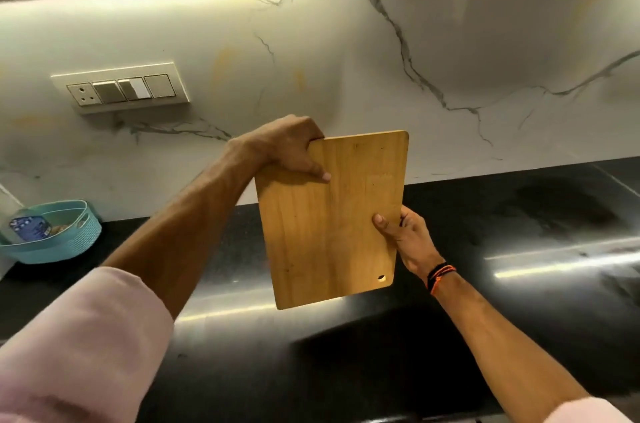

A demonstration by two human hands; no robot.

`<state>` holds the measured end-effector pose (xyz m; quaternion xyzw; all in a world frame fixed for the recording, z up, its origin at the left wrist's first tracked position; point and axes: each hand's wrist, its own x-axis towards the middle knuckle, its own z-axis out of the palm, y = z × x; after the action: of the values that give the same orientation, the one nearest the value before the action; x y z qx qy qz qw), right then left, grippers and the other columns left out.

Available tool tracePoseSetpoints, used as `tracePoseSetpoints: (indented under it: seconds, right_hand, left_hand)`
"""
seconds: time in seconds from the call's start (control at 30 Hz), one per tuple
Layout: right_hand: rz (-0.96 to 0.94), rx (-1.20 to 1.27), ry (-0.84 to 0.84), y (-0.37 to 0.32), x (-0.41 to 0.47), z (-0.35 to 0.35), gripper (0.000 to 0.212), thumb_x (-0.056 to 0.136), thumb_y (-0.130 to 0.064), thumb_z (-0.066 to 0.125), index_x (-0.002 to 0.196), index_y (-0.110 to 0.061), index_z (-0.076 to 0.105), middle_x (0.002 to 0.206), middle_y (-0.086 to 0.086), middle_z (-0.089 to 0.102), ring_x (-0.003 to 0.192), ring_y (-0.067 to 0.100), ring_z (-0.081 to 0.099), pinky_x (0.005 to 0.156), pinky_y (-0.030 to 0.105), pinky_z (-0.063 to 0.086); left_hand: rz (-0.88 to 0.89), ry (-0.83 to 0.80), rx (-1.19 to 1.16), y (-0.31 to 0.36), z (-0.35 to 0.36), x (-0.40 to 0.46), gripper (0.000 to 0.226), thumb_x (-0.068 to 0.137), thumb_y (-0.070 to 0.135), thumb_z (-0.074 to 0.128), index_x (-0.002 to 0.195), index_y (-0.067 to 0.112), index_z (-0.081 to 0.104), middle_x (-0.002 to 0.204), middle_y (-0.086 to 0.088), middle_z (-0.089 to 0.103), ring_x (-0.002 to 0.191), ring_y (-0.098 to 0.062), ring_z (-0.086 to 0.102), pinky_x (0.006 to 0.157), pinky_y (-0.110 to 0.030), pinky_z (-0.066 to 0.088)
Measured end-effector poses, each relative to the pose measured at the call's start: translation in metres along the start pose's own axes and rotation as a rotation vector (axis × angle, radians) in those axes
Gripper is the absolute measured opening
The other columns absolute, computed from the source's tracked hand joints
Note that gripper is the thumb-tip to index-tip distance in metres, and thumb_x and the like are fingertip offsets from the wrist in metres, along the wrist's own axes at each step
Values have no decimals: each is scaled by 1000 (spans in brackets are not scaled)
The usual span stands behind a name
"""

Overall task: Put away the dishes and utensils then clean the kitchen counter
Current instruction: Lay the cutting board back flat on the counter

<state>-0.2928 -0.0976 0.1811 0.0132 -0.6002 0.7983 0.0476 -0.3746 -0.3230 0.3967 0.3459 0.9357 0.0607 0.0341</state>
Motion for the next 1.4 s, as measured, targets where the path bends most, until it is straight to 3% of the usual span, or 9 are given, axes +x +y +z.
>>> tracePoseSetpoints:
  seconds: [0.23,0.43,0.5,0.67,0.83,0.93,1.07,1.23,1.4]
  right_hand:
    - [20,-267,257,21,-42,13,81,61,-69,79,118,-14,62,116,1,70,106,19,69,90,43,58]
    - [207,-609,694,41,-61,0,97,64,-75,75,128,-6,49,126,7,51,119,25,52,100,46,49]
    - [290,-399,651,37,-70,-9,96,69,-70,74,134,-7,42,128,3,51,118,24,55,100,47,49]
    - [292,59,411,10,-81,-16,25,98,-21,59,121,-12,56,118,12,66,101,24,66,79,39,54]
    - [390,-45,325,-13,-66,-47,48,91,-9,67,136,-7,49,120,13,65,105,29,66,86,46,56]
    - [488,-129,285,-19,-59,-58,44,91,-8,67,132,-3,54,111,14,67,96,27,68,78,41,58]
    - [615,-341,198,-23,-56,-61,29,90,-11,70,115,2,63,87,9,66,73,17,64,52,25,50]
    - [667,-348,166,-1,-57,-69,27,88,-4,70,110,11,65,80,10,65,62,14,64,48,23,51]
    - [724,-338,154,17,-56,-66,22,90,-4,68,110,3,66,86,11,68,71,17,66,54,26,53]
  left_hand:
    - [28,84,-51,5,22,-35,43,75,51,78,101,17,72,92,0,73,77,-17,66,75,-40,57]
    - [-345,185,-576,-18,31,-66,36,73,41,83,95,14,74,92,-6,73,85,-24,70,71,-38,58]
    - [-477,233,-816,-24,48,-75,39,69,36,87,87,5,72,90,-13,74,83,-30,72,74,-48,61]
    - [-784,258,-1161,-23,108,-93,41,70,28,87,97,3,70,97,-14,73,86,-32,70,79,-48,59]
    - [-902,144,-1224,-22,149,-104,53,85,29,74,129,5,53,123,-10,57,109,-30,55,98,-50,45]
    - [-821,-4,-1221,-12,164,-114,43,98,27,56,138,17,44,114,-5,56,99,-24,56,87,-43,44]
    - [-788,65,-1277,-14,193,-125,52,99,21,55,147,14,37,117,-8,57,98,-24,59,78,-35,51]
    - [-942,129,-1322,-11,235,-133,40,95,14,62,132,3,53,101,-9,65,78,-19,59,65,-30,50]
    - [-1035,141,-1386,-9,257,-135,50,95,11,62,141,5,44,104,-10,63,77,-17,58,61,-29,49]
